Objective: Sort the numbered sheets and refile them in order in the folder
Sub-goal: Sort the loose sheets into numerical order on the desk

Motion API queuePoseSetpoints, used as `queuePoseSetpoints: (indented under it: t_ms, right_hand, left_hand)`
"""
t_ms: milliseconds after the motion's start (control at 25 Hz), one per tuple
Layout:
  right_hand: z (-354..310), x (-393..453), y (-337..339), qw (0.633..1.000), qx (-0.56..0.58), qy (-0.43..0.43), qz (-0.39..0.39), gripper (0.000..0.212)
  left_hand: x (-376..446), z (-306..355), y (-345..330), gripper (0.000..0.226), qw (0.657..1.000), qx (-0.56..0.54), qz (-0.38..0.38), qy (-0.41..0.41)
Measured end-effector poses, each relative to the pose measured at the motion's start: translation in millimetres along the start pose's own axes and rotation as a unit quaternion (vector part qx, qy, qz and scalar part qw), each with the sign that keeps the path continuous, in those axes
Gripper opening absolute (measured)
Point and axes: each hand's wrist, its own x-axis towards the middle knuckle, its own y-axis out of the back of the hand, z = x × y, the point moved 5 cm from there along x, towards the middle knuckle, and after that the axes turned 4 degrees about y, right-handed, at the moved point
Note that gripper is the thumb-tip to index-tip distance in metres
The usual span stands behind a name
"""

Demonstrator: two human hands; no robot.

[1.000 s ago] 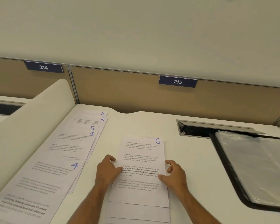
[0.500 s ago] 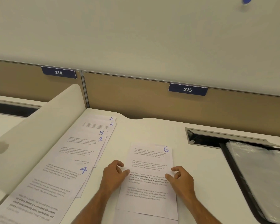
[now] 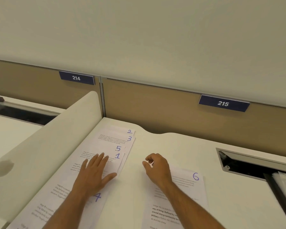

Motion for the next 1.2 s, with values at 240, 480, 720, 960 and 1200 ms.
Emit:
queuePoseSetpoints:
  t_ms: [240,480,720,960,1200]
  right_hand:
    - [-41.2,84.2,-71.6,0.996,-0.032,0.044,-0.070,0.028]
    - [-42.6,120.9,-114.7,0.988,-0.063,0.014,-0.142,0.050]
    - [-43.4,131.5,-127.5,0.984,-0.060,-0.042,-0.163,0.034]
    - [-57.1,125.9,-118.4,0.992,0.075,-0.046,-0.092,0.021]
    - [-85.6,139.1,-67.6,0.982,0.189,-0.019,-0.013,0.009]
  left_hand:
    - [31.0,-4.9,-20.9,0.099,1.000,-0.004,-0.022,-0.022]
    - [39.6,-9.7,-34.7,0.101,0.999,-0.024,-0.028,-0.001]
    - [39.0,-9.1,-34.4,0.107,0.999,-0.005,-0.054,0.007]
    - [36.0,-10.5,-32.3,0.103,0.998,-0.018,-0.060,0.005]
    - [29.4,-16.4,-28.9,0.106,0.998,-0.026,-0.064,0.008]
